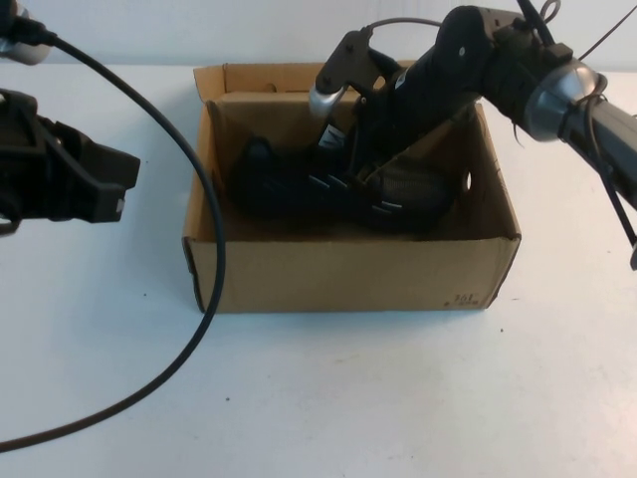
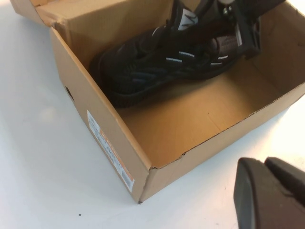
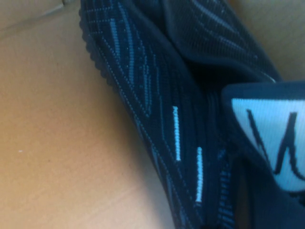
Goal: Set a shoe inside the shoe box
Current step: Place the shoe in the shoe box
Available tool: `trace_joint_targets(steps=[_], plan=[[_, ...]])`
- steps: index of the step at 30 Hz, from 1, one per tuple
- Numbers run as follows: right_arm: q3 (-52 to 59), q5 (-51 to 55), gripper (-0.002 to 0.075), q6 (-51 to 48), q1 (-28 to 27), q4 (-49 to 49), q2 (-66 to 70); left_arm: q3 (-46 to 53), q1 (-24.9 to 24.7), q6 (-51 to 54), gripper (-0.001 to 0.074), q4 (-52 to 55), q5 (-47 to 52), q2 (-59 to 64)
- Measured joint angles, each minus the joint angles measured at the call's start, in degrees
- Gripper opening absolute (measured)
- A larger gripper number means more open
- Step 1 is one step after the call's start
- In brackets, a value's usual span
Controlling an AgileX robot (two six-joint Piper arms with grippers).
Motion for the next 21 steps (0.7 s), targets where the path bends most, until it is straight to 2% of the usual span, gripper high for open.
trace_joint_targets(steps=[14,17,21], plan=[[0.0,-1.97,0.0027,0.0,0.0,0.0,1.06,0.0,0.0,0.0,-0.0001,0.0,0.68,0.0],[0.0,-2.06,0.0078,0.0,0.0,0.0,1.06,0.0,0.0,0.0,-0.0001,0.0,0.91,0.0],[-0.13,-2.6,0.0191,0.0,0.0,0.38,1.06,0.0,0.0,0.0,-0.0001,0.0,1.08,0.0]])
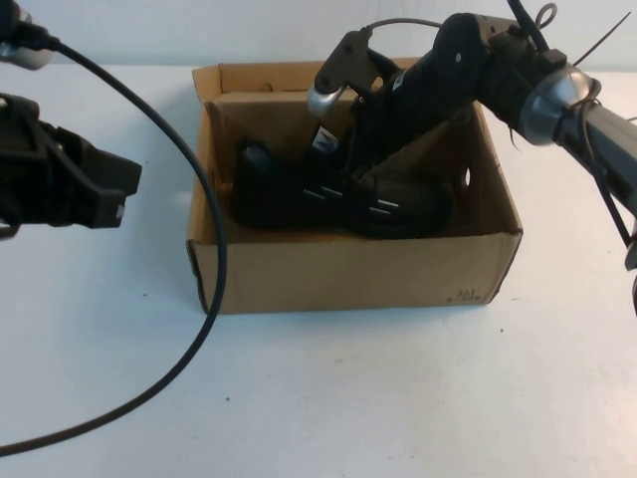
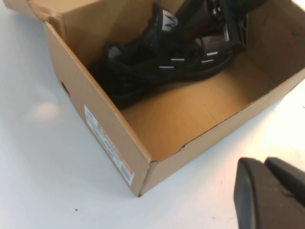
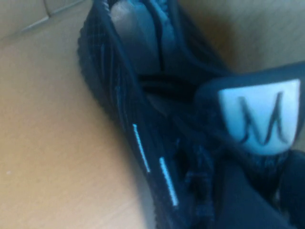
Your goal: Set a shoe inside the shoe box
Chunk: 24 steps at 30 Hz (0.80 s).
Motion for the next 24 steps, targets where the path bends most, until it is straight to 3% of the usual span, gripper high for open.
trace_joint_targets(steps=[4,12,14,19,24], plan=[[-0.26,-0.05,0.0269,0.0,-0.13,0.47,-0.27,0.0,0.0,0.0,-0.0001,0.0,0.45,0.0],[-0.26,3.34,0.0282,0.0,-0.13,0.68,-7.14,0.0,0.0,0.24,-0.0001,0.11,1.38,0.0],[-0.26,4.87,0.0255,0.0,-0.13,0.68,-10.09,0.0,0.0,1.0,-0.0001,0.11,1.88,0.0],[-0.36,9.67,0.0062,5.3,-0.13,0.15,-19.16,0.0,0.0,2.13,-0.0001,0.2,2.67,-0.73],[-0.34,15.39,-0.0004,11.3,-0.13,-1.25,-28.71,0.0,0.0,2.34,-0.0001,0.2,2.88,-4.82]])
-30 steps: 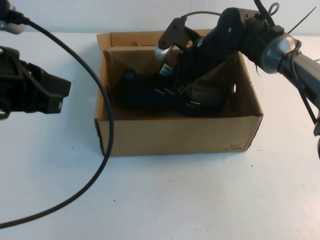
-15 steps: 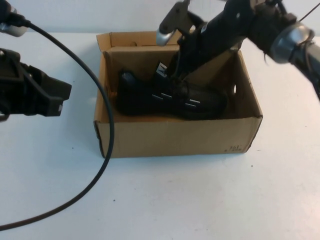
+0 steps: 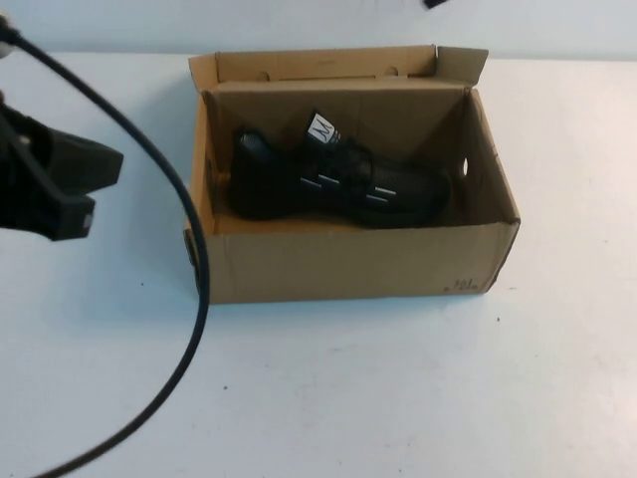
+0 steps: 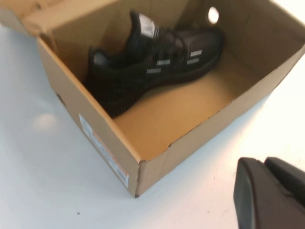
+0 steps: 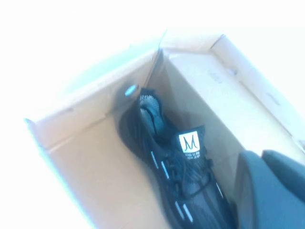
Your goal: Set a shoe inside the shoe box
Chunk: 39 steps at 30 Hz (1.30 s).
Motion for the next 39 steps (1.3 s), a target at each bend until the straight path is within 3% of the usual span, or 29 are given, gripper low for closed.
trace_joint_targets(steps=[8,14,28,39], plan=[[0.32,5.04,-0.0015,13.22,0.0,-5.08,-12.15,0.0,0.0,-0.93,-0.0001,0.0,3.12,-9.35],[8.56,5.09,-0.0016,18.4,0.0,-6.92,-22.49,0.0,0.0,-5.59,-0.0001,0.0,6.26,-14.82],[59.61,-23.97,-0.0016,25.39,-0.27,-7.65,-60.85,0.54,0.0,-12.42,-0.0001,0.0,5.23,-25.62],[88.04,-43.6,-0.0016,27.19,-0.27,-11.0,-80.85,19.68,0.0,-13.05,-0.0001,-4.0,-12.09,-30.38]])
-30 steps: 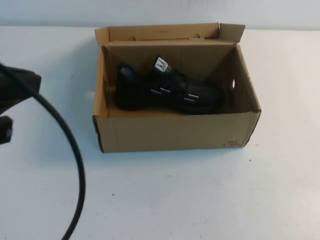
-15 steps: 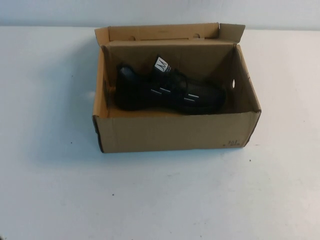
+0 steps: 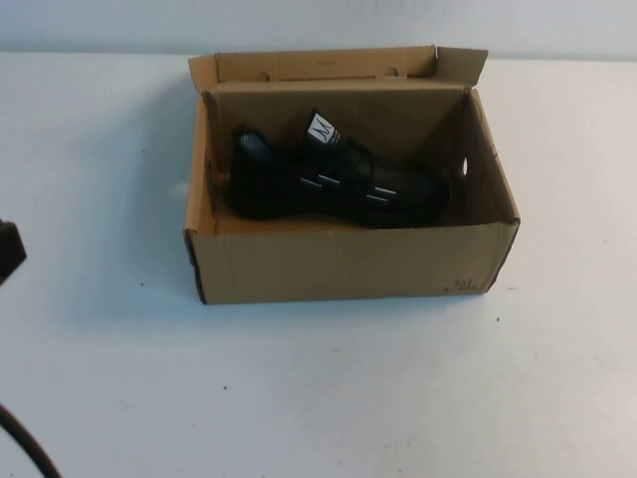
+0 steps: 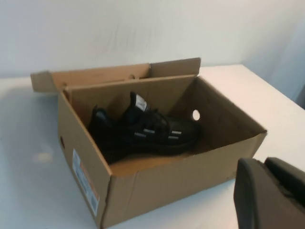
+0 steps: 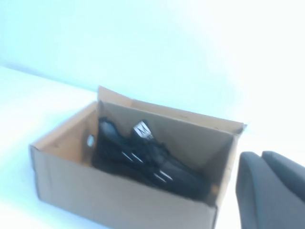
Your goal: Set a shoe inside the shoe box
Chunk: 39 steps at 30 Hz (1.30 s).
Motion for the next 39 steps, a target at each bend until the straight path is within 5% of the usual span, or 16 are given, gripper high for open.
trace_joint_targets(steps=[8,39], plan=[[12.15,-7.3,-0.0016,0.0,0.0,-1.1,-1.96,9.21,0.0,0.0,-0.0001,-2.27,-6.48,-0.11],[12.34,-9.77,-0.0016,0.0,0.0,-1.1,-1.96,9.3,-0.22,0.0,-0.0001,-3.5,-7.01,-2.21]])
